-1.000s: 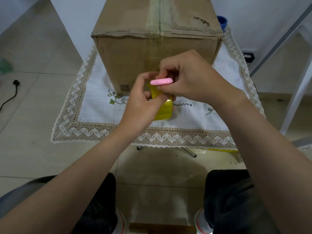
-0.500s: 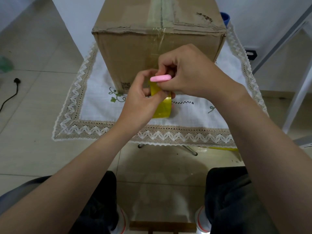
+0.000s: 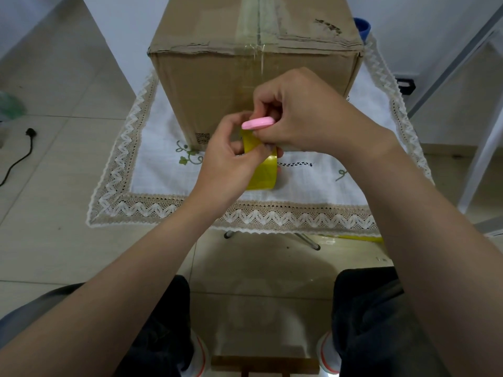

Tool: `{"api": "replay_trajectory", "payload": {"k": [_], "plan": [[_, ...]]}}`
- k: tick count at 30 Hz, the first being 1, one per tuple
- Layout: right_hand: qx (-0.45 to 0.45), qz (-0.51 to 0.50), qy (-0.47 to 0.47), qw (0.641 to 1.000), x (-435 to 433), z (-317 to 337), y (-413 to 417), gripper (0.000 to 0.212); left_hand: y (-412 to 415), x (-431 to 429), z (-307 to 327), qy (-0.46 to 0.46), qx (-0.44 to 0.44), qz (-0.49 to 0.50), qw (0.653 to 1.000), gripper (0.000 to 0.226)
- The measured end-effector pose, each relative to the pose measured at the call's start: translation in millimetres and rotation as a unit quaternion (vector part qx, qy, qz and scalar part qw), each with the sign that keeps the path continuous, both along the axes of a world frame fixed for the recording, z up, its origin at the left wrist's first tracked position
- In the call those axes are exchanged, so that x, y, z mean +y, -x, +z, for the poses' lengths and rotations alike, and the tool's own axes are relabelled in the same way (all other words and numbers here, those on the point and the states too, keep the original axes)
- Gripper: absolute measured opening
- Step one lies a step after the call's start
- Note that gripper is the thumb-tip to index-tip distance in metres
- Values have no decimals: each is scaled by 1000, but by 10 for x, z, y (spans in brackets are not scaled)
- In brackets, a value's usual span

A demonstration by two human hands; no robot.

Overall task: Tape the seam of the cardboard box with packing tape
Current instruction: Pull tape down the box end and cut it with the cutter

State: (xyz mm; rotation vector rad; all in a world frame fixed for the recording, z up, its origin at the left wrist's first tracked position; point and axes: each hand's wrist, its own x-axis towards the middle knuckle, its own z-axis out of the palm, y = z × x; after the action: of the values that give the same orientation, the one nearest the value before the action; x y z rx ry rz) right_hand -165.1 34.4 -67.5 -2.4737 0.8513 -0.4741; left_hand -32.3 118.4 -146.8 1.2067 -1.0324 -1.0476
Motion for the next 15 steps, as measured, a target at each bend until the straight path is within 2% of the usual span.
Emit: {"api": "replay_trajectory", "payload": {"k": [15], "plan": [[-5,-10,25,1000,-25,-42,177,15,10,0,-9,-23,9,15,1000,45]]}}
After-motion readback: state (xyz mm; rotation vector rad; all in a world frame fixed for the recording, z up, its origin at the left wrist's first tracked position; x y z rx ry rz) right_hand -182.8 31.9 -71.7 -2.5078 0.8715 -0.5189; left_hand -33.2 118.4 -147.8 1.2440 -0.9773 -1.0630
